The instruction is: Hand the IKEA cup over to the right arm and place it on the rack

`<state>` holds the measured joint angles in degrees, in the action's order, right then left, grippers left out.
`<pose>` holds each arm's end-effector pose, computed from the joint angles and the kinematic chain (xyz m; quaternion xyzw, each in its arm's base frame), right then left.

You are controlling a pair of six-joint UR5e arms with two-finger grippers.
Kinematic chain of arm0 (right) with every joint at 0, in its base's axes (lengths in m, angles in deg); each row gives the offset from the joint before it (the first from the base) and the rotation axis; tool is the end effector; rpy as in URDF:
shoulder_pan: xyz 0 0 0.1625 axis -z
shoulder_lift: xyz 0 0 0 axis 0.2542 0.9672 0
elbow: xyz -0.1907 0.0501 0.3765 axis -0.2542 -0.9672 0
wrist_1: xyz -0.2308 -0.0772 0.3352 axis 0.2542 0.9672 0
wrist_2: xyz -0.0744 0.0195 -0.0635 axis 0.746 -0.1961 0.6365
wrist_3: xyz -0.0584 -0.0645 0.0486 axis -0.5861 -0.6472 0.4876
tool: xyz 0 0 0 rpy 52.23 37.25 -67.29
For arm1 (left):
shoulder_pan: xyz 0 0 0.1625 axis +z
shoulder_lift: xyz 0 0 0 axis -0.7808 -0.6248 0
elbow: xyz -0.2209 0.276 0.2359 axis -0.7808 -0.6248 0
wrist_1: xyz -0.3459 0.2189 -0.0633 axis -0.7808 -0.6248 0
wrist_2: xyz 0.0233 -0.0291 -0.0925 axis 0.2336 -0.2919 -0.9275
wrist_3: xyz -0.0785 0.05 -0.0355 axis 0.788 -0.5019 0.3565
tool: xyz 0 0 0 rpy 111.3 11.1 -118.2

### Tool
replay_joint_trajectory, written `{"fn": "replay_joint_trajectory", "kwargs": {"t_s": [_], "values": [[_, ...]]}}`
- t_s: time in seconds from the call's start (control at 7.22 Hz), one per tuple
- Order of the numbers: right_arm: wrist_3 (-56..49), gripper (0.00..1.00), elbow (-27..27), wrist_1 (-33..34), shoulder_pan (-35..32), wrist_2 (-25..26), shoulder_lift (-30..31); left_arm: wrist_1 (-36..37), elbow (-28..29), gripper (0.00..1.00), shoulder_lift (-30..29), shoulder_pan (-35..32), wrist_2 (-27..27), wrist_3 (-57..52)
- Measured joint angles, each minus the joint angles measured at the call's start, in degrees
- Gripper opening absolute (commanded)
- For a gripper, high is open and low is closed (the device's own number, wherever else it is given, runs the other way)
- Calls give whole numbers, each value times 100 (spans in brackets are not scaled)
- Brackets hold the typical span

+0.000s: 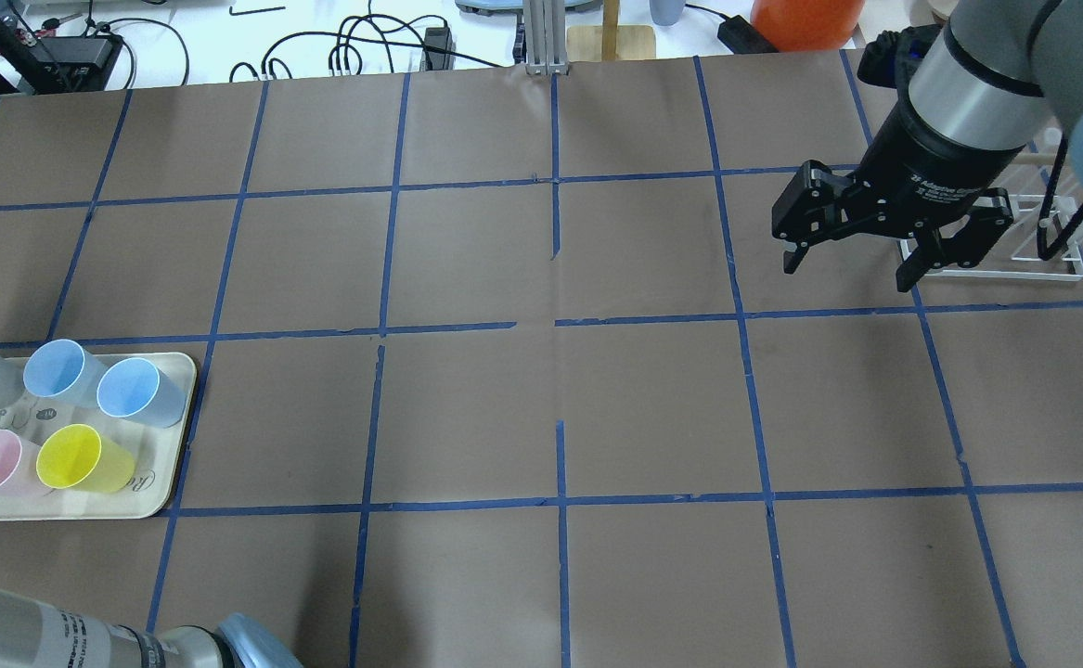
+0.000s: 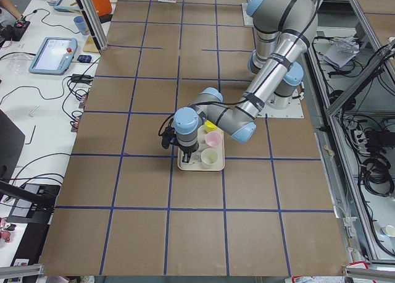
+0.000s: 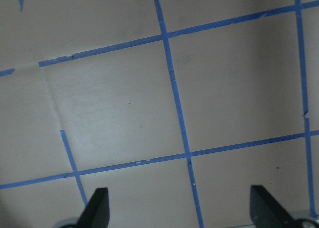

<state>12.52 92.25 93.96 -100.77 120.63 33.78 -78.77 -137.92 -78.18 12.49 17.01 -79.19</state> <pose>0.1176 -0.4484 0.4815 0.1395 0.9868 0.0402 0.0721 0.3855 -0.4828 0.2754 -0.0801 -0.9964 -0.0104 0.0237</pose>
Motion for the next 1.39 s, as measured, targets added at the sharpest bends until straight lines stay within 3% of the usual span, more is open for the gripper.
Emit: {"fn": "replay_joint_trajectory", "kwargs": {"t_s": [0.28,0.42,0.69,0.83,1.11,1.39], "values": [[1372,100,-12,13,219,-1529,-80,-637,388,0,120,-64,-153,-121],[2015,100,-18,30,348,-2535,-145,-933,478,0,217,-117,-501,-291],[3216,100,-39,46,580,-4350,-222,-1606,535,0,424,-219,-1521,-450],[3697,100,-25,40,615,-4994,-225,-1958,541,0,506,-390,-2112,-443],[4654,100,36,5,604,-5926,-210,-2464,505,0,675,-1019,-3431,-246],[5509,100,174,-22,478,-6424,-194,-3024,413,0,793,-1561,-5008,-63]]}}
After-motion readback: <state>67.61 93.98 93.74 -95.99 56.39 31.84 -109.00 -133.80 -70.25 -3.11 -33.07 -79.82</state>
